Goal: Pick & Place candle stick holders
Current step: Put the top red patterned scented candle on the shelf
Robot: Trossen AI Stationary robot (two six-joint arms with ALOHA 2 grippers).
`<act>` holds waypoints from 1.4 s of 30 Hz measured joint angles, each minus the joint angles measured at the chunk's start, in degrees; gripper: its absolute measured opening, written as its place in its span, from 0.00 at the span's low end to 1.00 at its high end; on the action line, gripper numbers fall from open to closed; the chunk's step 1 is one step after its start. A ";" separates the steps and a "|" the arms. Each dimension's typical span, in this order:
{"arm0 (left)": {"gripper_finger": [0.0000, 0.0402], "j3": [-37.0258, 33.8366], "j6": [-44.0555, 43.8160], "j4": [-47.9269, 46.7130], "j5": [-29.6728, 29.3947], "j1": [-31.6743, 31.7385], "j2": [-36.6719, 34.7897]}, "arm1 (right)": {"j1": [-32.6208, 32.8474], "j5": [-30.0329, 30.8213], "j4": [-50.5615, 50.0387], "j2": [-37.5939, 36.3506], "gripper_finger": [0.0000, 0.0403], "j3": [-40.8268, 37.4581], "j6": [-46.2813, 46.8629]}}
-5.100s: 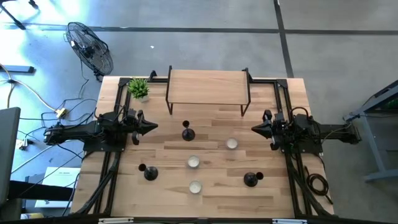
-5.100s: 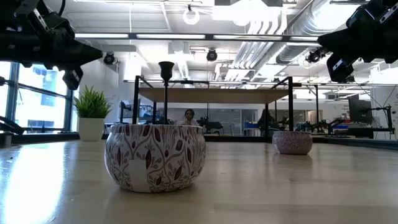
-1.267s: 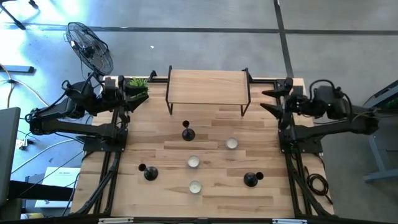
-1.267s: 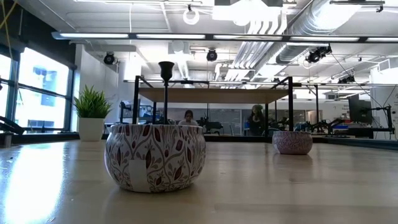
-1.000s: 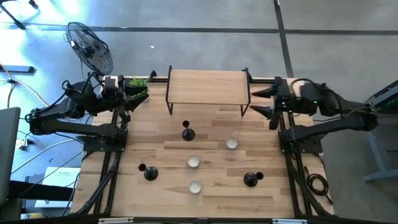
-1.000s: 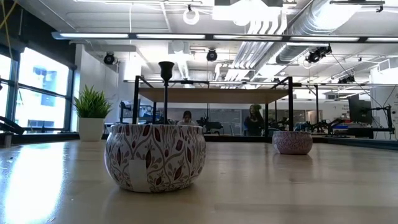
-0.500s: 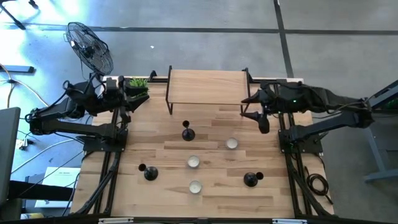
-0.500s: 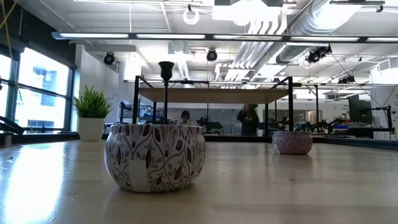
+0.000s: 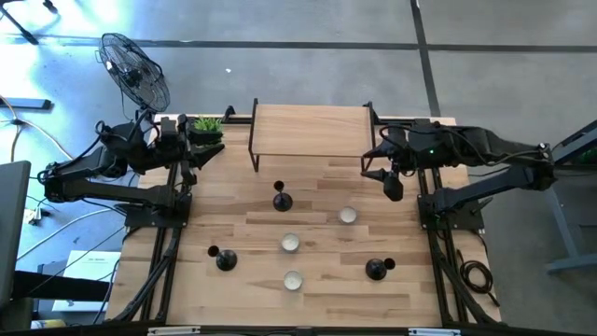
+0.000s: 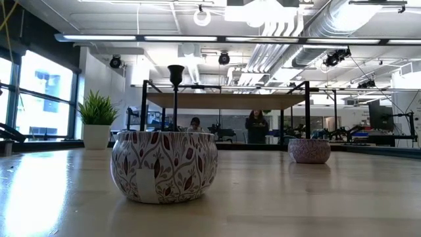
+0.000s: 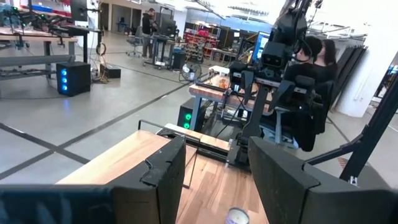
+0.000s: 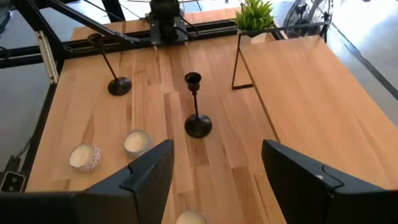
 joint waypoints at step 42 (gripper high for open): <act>0.43 -0.04 0.00 -1.77 -0.04 0.00 5.60 | 0.15 9.95 -1.93 0.03 0.73 -0.11 4.55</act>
